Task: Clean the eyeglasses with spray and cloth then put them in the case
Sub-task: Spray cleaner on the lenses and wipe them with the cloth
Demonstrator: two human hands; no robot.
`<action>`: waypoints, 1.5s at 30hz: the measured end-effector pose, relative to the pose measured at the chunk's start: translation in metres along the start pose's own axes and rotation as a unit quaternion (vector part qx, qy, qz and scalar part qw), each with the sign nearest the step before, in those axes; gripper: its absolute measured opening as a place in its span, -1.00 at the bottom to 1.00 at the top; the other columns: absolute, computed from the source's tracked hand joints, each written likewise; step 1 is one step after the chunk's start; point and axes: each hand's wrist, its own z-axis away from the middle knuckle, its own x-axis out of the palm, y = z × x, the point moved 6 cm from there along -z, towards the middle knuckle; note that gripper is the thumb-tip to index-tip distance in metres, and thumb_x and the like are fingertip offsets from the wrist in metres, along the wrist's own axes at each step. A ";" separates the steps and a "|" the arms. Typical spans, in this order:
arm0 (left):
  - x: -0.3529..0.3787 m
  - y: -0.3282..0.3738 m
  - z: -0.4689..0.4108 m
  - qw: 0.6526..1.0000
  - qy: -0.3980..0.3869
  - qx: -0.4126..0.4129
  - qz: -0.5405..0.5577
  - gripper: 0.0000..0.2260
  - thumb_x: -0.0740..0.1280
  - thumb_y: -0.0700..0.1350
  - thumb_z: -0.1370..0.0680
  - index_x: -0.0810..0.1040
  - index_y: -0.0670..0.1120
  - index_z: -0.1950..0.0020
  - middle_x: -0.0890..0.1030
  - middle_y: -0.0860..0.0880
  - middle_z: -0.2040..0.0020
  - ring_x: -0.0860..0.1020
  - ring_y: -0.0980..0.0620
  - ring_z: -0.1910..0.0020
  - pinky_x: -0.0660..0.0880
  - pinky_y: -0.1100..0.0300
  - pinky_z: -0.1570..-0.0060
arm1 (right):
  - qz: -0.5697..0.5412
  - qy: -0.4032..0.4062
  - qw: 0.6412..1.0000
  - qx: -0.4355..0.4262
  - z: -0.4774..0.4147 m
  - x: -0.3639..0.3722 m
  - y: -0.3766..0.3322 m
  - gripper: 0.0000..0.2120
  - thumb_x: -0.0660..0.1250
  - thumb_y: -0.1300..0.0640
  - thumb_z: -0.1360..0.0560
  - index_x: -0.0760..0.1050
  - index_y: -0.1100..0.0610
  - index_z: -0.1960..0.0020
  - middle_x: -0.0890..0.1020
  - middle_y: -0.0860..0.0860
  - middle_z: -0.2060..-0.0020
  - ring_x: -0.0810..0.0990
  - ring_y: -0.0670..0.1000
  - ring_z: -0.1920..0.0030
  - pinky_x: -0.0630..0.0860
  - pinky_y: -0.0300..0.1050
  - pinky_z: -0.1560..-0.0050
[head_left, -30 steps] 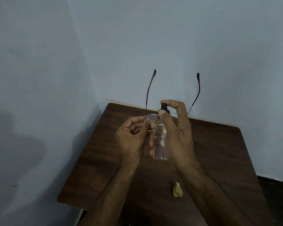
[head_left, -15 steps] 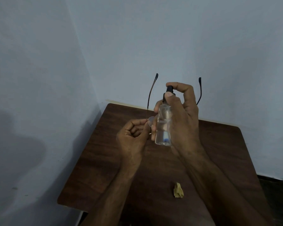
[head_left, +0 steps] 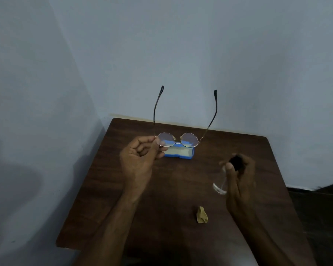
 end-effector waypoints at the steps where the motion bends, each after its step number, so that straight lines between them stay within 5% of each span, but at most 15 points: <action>1: 0.001 -0.001 0.000 1.000 -0.005 -0.003 0.006 -0.90 0.48 -0.22 -0.57 0.68 -0.19 -0.07 0.78 -0.13 0.12 0.79 -0.11 0.12 0.72 0.14 0.17 | 0.034 0.002 0.999 0.033 0.005 -0.008 0.031 -0.79 0.27 0.05 -0.69 0.38 0.00 -0.31 0.58 -0.16 -0.05 0.60 -0.23 -0.04 0.62 0.16 -0.07; 4: 0.004 -0.005 -0.002 1.000 -0.021 -0.015 0.004 -0.87 0.48 -0.20 -0.56 0.68 -0.21 -0.07 0.79 -0.11 0.13 0.79 -0.08 0.13 0.71 0.17 0.19 | 0.081 -0.007 0.991 0.102 0.023 -0.022 0.102 -0.77 0.33 0.19 -0.66 0.39 -0.07 -0.22 0.56 -0.17 -0.05 0.56 -0.29 -0.02 0.61 0.20 -0.09; 9: 0.009 -0.012 0.000 0.999 -0.034 -0.017 -0.031 -0.84 0.47 -0.11 -0.53 0.68 -0.12 -0.08 0.79 -0.04 0.10 0.79 -0.08 0.09 0.71 0.16 0.18 | 0.085 -0.022 0.984 0.152 0.050 -0.027 0.147 -0.76 0.31 0.31 -0.65 0.41 0.05 -0.23 0.54 -0.18 -0.04 0.54 -0.40 -0.03 0.47 -0.24 -0.04; 15: 0.014 -0.012 -0.001 0.998 -0.048 0.001 -0.035 -0.93 0.46 -0.18 -0.58 0.68 -0.10 -0.06 0.79 -0.02 0.09 0.78 -0.09 0.07 0.71 0.19 0.17 | 0.088 -0.016 0.973 0.211 0.067 -0.021 0.177 -0.78 0.28 0.14 -0.69 0.36 -0.11 -0.25 0.60 -0.14 -0.06 0.62 -0.11 -0.05 0.56 0.00 -0.01; 19: 0.019 -0.014 -0.002 0.998 -0.058 0.006 -0.035 -0.89 0.47 -0.15 -0.56 0.68 -0.13 -0.07 0.79 -0.02 0.09 0.79 -0.07 0.06 0.70 0.20 0.16 | 0.093 -0.014 0.972 0.217 0.070 -0.024 0.180 -0.79 0.27 0.09 -0.70 0.35 -0.13 -0.27 0.62 -0.16 -0.06 0.64 -0.10 -0.04 0.53 -0.12 0.07; 24: 0.022 -0.016 -0.001 0.997 -0.070 0.004 -0.028 -0.82 0.47 -0.09 -0.53 0.68 -0.15 -0.08 0.79 -0.08 0.06 0.79 -0.10 0.06 0.71 0.18 0.17 | 0.089 -0.012 0.968 0.234 0.074 -0.021 0.180 -0.56 0.39 0.13 -0.63 0.31 -0.08 -0.43 0.58 -0.19 -0.13 0.60 -0.11 -0.12 0.51 -0.18 -0.03; 29: 0.024 -0.016 0.004 0.996 -0.089 -0.003 -0.007 -0.76 0.47 -0.13 -0.53 0.65 -0.27 -0.10 0.79 -0.13 0.08 0.79 -0.09 0.11 0.71 0.17 0.17 | 0.169 0.035 0.931 0.322 0.112 -0.034 0.196 -0.13 0.56 -0.09 -0.48 0.13 0.04 -0.60 0.51 0.06 -0.39 0.54 0.10 -0.35 0.55 0.20 -0.31; 35: 0.019 -0.013 0.009 0.995 -0.100 -0.005 0.009 -0.78 0.48 -0.07 -0.51 0.66 -0.20 -0.05 0.78 -0.15 0.09 0.78 -0.15 0.10 0.73 0.09 0.12 | 0.246 -0.039 0.929 0.274 0.146 0.000 0.174 -0.78 0.44 -0.01 -0.57 0.42 0.02 -0.05 0.53 -0.05 0.10 0.61 0.11 0.02 0.54 0.03 0.02; 38: 0.020 -0.010 0.013 0.995 -0.103 -0.006 0.010 -0.87 0.46 -0.13 -0.53 0.67 -0.17 -0.01 0.79 -0.12 0.12 0.78 -0.11 0.14 0.73 0.10 0.14 | 0.240 -0.108 0.937 0.228 0.139 0.029 0.172 -0.79 0.32 -0.15 -0.64 0.48 -0.01 -0.04 0.56 -0.10 0.11 0.56 -0.02 0.07 0.50 -0.03 0.06; 42: 0.019 -0.007 0.017 0.994 -0.104 -0.011 0.008 -0.90 0.46 -0.14 -0.53 0.67 -0.15 0.01 0.79 -0.09 0.14 0.78 -0.07 0.17 0.72 0.13 0.15 | 0.304 -0.163 0.924 0.166 0.117 0.053 0.190 -0.72 0.29 -0.12 -0.63 0.49 0.09 -0.10 0.59 0.02 -0.02 0.58 0.08 0.03 0.54 0.03 0.05; 45: 0.017 -0.006 0.021 0.995 -0.102 -0.016 0.010 -0.88 0.46 -0.13 -0.52 0.67 -0.15 0.01 0.78 -0.09 0.15 0.78 -0.05 0.18 0.71 0.15 0.17 | 0.315 -0.180 0.911 0.197 0.104 0.054 0.203 -0.77 0.31 -0.04 -0.62 0.49 0.14 -0.03 0.59 0.08 -0.03 0.59 0.12 0.03 0.54 0.07 0.03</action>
